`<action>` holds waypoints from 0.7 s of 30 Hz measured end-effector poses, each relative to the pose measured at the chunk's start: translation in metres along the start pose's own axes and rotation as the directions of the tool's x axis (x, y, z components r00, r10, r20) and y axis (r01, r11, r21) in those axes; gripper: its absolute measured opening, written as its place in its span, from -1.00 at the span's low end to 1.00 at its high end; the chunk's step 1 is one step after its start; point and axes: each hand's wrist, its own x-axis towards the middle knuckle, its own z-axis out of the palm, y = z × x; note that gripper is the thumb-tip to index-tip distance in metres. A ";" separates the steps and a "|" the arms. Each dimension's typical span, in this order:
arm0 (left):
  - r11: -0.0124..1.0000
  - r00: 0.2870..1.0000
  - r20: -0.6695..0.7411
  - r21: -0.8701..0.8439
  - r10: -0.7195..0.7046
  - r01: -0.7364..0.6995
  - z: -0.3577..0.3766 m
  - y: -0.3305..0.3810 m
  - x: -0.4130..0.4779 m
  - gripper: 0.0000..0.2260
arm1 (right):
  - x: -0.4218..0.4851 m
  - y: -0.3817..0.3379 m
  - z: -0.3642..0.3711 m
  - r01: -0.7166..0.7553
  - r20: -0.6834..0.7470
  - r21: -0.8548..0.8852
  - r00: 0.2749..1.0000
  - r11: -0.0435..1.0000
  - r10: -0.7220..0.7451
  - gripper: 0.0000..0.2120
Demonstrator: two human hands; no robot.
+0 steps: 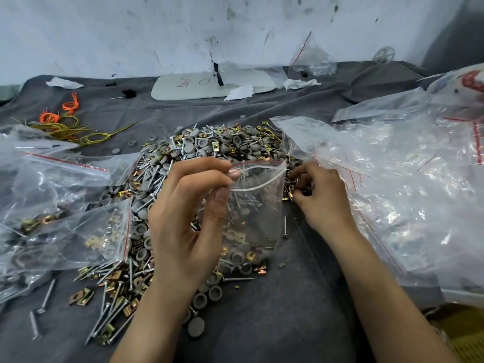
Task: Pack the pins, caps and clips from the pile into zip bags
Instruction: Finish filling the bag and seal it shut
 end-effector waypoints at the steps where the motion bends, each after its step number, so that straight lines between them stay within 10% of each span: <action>1: 1.000 1.000 0.002 -0.001 0.001 -0.001 0.000 0.000 0.000 -0.91 | 0.000 0.000 -0.001 0.013 -0.034 0.054 0.999 0.998 -0.011 -0.72; 17: 1.000 1.000 -0.006 -0.003 -0.018 0.018 -0.001 0.000 0.001 -0.90 | -0.006 -0.007 -0.016 -0.035 0.036 0.501 0.999 0.865 0.019 -0.72; 21: 1.000 1.000 0.013 -0.010 -0.003 0.004 0.000 0.002 0.001 -0.91 | -0.020 -0.039 -0.049 0.142 -0.004 0.663 0.982 0.735 -0.187 -0.73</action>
